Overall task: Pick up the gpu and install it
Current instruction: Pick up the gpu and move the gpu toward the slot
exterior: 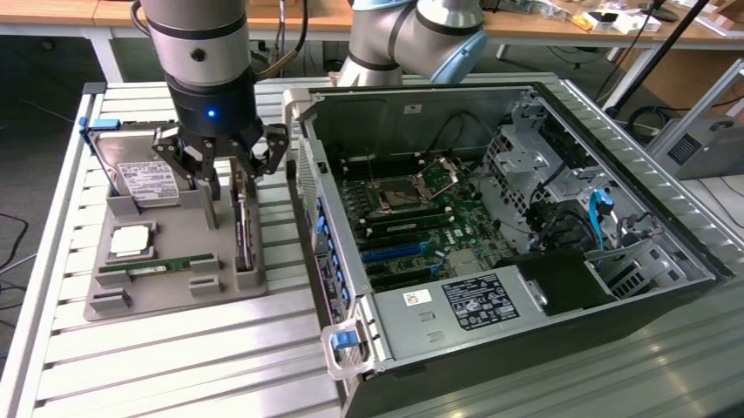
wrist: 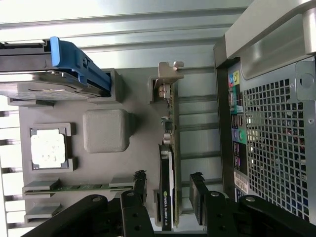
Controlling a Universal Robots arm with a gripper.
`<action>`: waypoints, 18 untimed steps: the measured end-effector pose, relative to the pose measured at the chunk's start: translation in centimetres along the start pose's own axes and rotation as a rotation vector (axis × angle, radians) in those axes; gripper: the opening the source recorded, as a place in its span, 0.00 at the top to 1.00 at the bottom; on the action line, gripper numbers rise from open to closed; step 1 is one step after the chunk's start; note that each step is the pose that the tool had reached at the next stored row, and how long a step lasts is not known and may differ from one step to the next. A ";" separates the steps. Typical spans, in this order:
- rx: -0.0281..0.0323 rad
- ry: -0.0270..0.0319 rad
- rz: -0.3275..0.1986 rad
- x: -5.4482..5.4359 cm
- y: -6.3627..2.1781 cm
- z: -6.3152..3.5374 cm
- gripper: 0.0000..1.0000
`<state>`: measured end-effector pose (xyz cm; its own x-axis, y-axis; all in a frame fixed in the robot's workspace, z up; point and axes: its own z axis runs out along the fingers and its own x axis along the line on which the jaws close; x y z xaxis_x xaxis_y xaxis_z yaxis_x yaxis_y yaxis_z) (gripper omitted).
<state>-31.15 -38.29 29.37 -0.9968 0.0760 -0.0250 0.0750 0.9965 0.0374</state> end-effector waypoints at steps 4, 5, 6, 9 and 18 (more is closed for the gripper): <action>0.0001 0.0000 0.000 0.0 0.00 0.07 0.52; 0.0000 0.0001 0.000 0.0 0.00 0.09 0.52; 0.0001 0.0001 0.000 0.0 -0.01 0.11 0.52; 0.0000 0.0000 0.000 0.0 -0.01 0.18 0.52; 0.0000 0.0000 0.000 0.0 -0.02 0.52 0.52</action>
<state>-31.17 -38.29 28.85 -0.9968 0.0760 -0.0250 0.0751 0.9965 0.0374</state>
